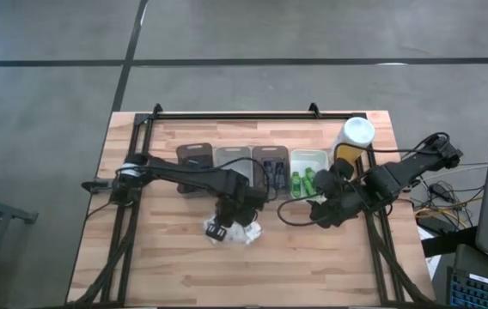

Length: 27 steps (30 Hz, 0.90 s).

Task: Pick & Place Travel size toiletries
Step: Put the white cotton pack into the gray bin

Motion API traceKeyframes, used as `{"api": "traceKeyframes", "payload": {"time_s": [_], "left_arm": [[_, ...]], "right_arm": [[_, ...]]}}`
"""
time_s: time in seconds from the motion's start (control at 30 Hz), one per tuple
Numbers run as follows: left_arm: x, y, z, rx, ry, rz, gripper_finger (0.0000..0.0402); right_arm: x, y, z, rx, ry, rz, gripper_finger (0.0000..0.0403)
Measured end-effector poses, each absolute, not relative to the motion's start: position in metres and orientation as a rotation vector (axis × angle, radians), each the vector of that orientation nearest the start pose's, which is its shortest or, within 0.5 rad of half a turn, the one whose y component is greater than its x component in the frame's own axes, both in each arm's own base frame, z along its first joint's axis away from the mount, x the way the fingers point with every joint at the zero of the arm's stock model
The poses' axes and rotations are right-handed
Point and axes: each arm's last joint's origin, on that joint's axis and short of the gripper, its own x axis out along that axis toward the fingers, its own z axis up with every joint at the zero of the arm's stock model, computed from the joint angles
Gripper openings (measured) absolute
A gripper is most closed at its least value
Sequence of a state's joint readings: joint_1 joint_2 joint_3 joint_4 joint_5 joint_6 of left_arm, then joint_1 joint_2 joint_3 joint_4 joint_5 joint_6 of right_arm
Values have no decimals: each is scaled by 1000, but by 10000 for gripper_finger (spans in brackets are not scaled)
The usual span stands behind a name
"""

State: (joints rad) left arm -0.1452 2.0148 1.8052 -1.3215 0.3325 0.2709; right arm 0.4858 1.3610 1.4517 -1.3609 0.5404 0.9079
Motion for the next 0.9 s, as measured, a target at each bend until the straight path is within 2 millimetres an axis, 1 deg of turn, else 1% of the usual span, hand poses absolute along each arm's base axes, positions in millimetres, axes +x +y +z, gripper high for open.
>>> {"api": "traceKeyframes", "payload": {"time_s": [0.1, 0.2, 0.3, 0.4, 0.5, 0.6, 0.73, 0.83, 0.9], "left_arm": [[376, -64, 283, 34, 1441, -520, 3], [366, -56, 320, -34, 1350, -373, 3], [356, -35, 349, -223, 1262, -122, 2], [347, -4, 362, -464, 1190, 156, 2], [340, 27, 360, -631, 1119, 395, 2], [340, 53, 350, -753, 1060, 506, 1], [346, 80, 330, -886, 969, 565, 1], [351, 89, 312, -957, 935, 530, 2], [347, 93, 298, -962, 978, 536, 4]], "right_arm": [[205, 91, 361, 206, 938, -507, 363], [194, 86, 370, 233, 899, -496, 363], [180, 78, 381, 266, 847, -483, 363], [166, 69, 392, 285, 777, -492, 363], [154, 62, 399, 300, 726, -495, 363], [147, 58, 403, 310, 708, -484, 363], [144, 57, 404, 288, 715, -471, 363], [143, 56, 402, 268, 737, -480, 363], [144, 57, 401, 250, 744, -489, 363]]}}
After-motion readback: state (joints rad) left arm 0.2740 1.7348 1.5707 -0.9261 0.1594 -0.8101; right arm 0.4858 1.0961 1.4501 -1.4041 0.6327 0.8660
